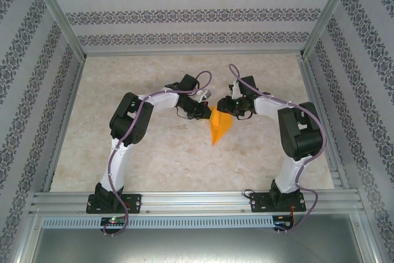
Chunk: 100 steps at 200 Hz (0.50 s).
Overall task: Fold a paper plane with a square sheet of paper (pick it up from the middle)
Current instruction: Fourth fold the wing at the center of the table.
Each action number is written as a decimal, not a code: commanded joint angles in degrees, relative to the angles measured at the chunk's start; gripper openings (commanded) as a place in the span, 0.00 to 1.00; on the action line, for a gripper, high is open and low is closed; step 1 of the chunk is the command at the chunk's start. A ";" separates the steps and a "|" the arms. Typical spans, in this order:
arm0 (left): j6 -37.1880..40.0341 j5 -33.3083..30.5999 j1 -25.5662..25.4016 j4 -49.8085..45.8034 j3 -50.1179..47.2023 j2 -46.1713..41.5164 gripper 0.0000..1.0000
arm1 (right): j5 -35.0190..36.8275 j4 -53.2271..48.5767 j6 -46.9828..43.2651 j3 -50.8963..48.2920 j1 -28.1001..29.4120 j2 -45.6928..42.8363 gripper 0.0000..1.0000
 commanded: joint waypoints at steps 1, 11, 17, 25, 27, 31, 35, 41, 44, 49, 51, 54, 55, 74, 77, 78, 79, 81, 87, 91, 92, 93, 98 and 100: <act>2.48 -0.28 -0.64 -3.31 2.17 1.28 0.05 | 2.35 -3.04 -3.19 2.73 0.45 2.05 0.36; 2.63 -0.46 -0.58 -3.56 2.41 1.47 0.05 | 3.10 -3.90 -3.85 3.61 0.77 2.74 0.36; 2.58 -0.32 -0.64 -3.52 2.55 1.67 0.05 | 3.32 -4.40 -4.15 4.14 0.97 3.23 0.36; 2.64 -0.37 -0.58 -3.60 2.68 1.78 0.05 | 4.03 -4.93 -4.47 4.65 1.09 3.96 0.36; 2.64 -0.37 -0.58 -3.65 2.73 1.75 0.05 | 4.20 -5.00 -4.45 4.74 1.14 4.15 0.36; 2.65 -0.28 -0.58 -3.61 2.79 1.77 0.05 | 4.38 -5.12 -4.59 4.95 1.17 4.46 0.36; 2.64 -0.24 -0.58 -3.53 2.88 1.82 0.05 | 4.48 -5.28 -4.69 5.16 1.27 4.83 0.36; 2.65 -0.12 -0.58 -3.60 3.01 1.86 0.05 | 4.72 -5.45 -4.79 5.35 1.31 5.29 0.36; 2.62 -0.03 -0.58 -3.68 3.13 1.90 0.05 | 5.02 -5.54 -4.81 5.40 1.31 5.51 0.36; 2.65 -0.05 -0.59 -3.71 3.27 1.92 0.05 | 5.70 -5.56 -5.00 5.54 1.39 5.79 0.35; 2.65 -0.09 -0.63 -3.78 3.27 1.91 0.05 | 5.98 -5.73 -5.13 5.57 1.46 5.92 0.36; 2.77 -0.10 -0.59 -3.87 3.32 2.05 0.05 | 6.34 -5.88 -5.22 5.69 1.48 6.03 0.35; 2.79 -0.06 -0.59 -3.87 3.34 2.03 0.05 | 6.44 -5.94 -5.23 5.73 1.54 6.06 0.35; 2.89 -0.01 -0.63 -4.22 3.84 2.41 0.06 | 7.32 -5.85 -5.51 6.22 1.88 6.65 0.35; 2.91 -0.02 -0.67 -4.22 3.95 2.43 0.06 | 7.64 -6.08 -5.58 6.39 1.88 6.76 0.35; 2.86 0.02 -0.62 -4.22 3.96 2.44 0.06 | 7.75 -6.17 -5.58 6.47 1.92 6.82 0.35; 2.89 0.00 -0.60 -4.22 3.97 2.44 0.06 | 7.81 -6.26 -5.63 6.56 1.94 6.84 0.35; 2.77 -0.01 -0.59 -4.28 4.08 2.50 0.06 | 7.96 -6.45 -5.75 6.66 2.02 6.98 0.35; 2.79 0.07 -0.58 -4.31 4.22 2.53 0.06 | 8.60 -7.06 -6.07 7.11 2.16 7.33 0.34; 2.74 0.23 -0.65 -4.31 4.31 2.54 0.07 | 8.93 -7.43 -6.25 7.37 2.24 7.47 0.33; 2.78 0.24 -0.62 -4.31 4.36 2.53 0.07 | 9.05 -7.46 -6.27 7.44 2.32 7.52 0.33; 2.76 0.24 -0.60 -4.31 4.35 2.53 0.07 | 9.12 -7.52 -6.32 7.48 2.31 7.59 0.33; 2.78 0.25 -0.59 -4.38 4.50 2.61 0.07 | 9.48 -7.87 -6.47 7.68 2.47 7.81 0.32; 2.79 0.18 -0.58 -4.44 4.57 2.61 0.08 | 9.59 -7.98 -6.47 7.74 2.48 7.88 0.31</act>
